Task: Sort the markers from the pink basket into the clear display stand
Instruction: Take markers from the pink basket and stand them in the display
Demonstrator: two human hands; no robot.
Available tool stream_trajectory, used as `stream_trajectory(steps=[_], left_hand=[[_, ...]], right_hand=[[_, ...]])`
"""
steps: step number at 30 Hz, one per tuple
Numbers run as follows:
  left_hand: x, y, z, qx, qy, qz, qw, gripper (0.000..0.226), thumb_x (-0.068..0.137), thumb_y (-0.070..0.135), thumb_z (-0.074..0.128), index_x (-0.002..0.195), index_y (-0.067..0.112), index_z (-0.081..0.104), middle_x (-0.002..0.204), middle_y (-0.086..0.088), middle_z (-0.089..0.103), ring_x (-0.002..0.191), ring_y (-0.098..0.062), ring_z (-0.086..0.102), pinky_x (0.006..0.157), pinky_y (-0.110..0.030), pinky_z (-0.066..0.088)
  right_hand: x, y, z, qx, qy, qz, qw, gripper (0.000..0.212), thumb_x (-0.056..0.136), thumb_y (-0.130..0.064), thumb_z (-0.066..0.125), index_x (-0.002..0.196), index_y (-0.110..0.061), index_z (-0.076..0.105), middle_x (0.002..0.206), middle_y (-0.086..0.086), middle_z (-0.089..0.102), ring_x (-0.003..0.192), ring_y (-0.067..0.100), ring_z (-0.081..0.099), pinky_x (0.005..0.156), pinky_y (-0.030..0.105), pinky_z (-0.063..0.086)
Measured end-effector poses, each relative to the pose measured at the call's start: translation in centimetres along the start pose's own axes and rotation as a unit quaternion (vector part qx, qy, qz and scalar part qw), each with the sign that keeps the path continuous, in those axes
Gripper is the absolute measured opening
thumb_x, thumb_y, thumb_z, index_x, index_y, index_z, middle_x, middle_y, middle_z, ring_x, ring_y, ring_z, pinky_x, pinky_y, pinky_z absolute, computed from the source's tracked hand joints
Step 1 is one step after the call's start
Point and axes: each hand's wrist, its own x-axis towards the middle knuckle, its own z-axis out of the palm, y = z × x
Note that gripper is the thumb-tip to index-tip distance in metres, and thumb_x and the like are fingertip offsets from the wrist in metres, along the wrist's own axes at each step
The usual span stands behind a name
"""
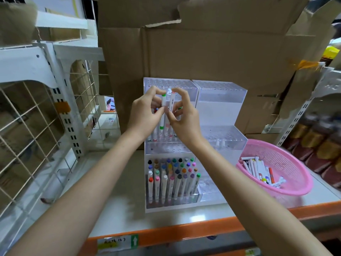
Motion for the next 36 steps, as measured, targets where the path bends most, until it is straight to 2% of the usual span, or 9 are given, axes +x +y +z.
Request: stream_trajectory(steps=[5,8,11,14,16,22,26,29,36], left_hand=[[-0.5,-0.8,0.2,0.024,0.003,-0.001,1.0,0.031,0.08,0.01,0.074,0.107,0.012,0.058,0.094,0.0,0.067,0.088,-0.006,0.061,0.072,0.002,0.039],[-0.5,-1.0,0.1,0.018,0.004,-0.013,1.0,0.032,0.08,0.012,0.075,0.107,0.012,0.057,0.095,0.0,0.067,0.089,-0.005,0.061,0.074,0.0,0.04],[-0.5,-1.0,0.0,0.008,0.006,-0.019,1.0,0.032,0.08,0.012,0.074,0.106,0.013,0.057,0.093,0.002,0.067,0.088,-0.005,0.061,0.075,0.0,0.04],[-0.6,-0.7,0.1,0.013,-0.002,-0.005,1.0,0.031,0.082,0.009,0.072,0.108,0.014,0.057,0.089,0.005,0.065,0.09,-0.013,0.062,0.076,-0.018,0.048],[-0.7,-0.4,0.1,0.021,-0.01,0.0,1.0,0.029,0.082,0.008,0.071,0.108,0.013,0.058,0.087,0.009,0.061,0.089,-0.015,0.061,0.075,-0.026,0.048],[-0.8,-1.0,0.2,0.041,-0.018,0.006,0.999,0.027,0.08,0.009,0.073,0.101,0.013,0.057,0.086,0.008,0.058,0.088,-0.016,0.059,0.067,-0.014,0.04],[-1.2,-1.3,0.4,0.06,-0.021,0.029,0.998,0.025,0.076,0.007,0.075,0.095,0.007,0.061,0.09,0.004,0.059,0.09,-0.02,0.056,0.07,-0.023,0.039],[-1.5,-1.9,0.6,0.081,-0.034,0.045,0.995,0.026,0.071,0.004,0.077,0.092,0.007,0.062,0.095,-0.005,0.062,0.093,-0.022,0.054,0.075,-0.02,0.035],[-1.5,-2.2,0.6,0.105,-0.05,0.059,0.991,0.03,0.069,0.005,0.08,0.094,0.005,0.063,0.096,-0.008,0.06,0.093,-0.023,0.053,0.077,-0.017,0.033]], right_hand=[[-0.1,0.1,-0.1,-0.007,-0.005,-0.002,1.0,0.053,0.085,-0.004,0.068,0.131,-0.017,0.044,0.065,-0.011,0.05,0.057,0.012,0.056,0.058,0.033,0.054],[-0.2,0.2,0.0,-0.001,-0.009,0.004,1.0,0.054,0.085,-0.004,0.067,0.13,-0.021,0.043,0.066,-0.004,0.052,0.059,0.016,0.057,0.06,0.037,0.054],[-0.2,0.3,0.1,-0.004,-0.007,-0.002,1.0,0.053,0.085,-0.004,0.068,0.13,-0.021,0.043,0.066,-0.005,0.052,0.059,0.015,0.057,0.06,0.036,0.054],[-0.2,0.5,0.3,-0.016,-0.006,-0.012,1.0,0.052,0.085,-0.006,0.068,0.129,-0.019,0.044,0.066,-0.012,0.049,0.058,0.01,0.055,0.059,0.024,0.052],[-0.2,0.5,0.4,-0.02,-0.006,-0.01,1.0,0.052,0.085,-0.006,0.068,0.129,-0.02,0.045,0.066,-0.013,0.048,0.059,0.01,0.055,0.059,0.022,0.049],[-0.4,0.7,0.2,-0.025,-0.018,0.0,1.0,0.057,0.083,-0.005,0.068,0.126,-0.031,0.042,0.071,-0.006,0.053,0.065,0.015,0.059,0.064,0.035,0.055],[-0.4,0.7,0.2,-0.024,-0.019,0.003,1.0,0.057,0.083,-0.003,0.068,0.128,-0.029,0.043,0.072,-0.004,0.054,0.066,0.015,0.06,0.065,0.034,0.055],[-0.5,0.7,0.2,-0.028,-0.022,0.003,0.999,0.058,0.083,-0.003,0.068,0.128,-0.03,0.041,0.072,-0.005,0.054,0.066,0.014,0.06,0.065,0.032,0.055],[-0.7,0.8,0.3,-0.03,-0.019,0.003,0.999,0.058,0.084,-0.004,0.067,0.127,-0.032,0.039,0.072,-0.006,0.054,0.068,0.013,0.06,0.066,0.034,0.055]])
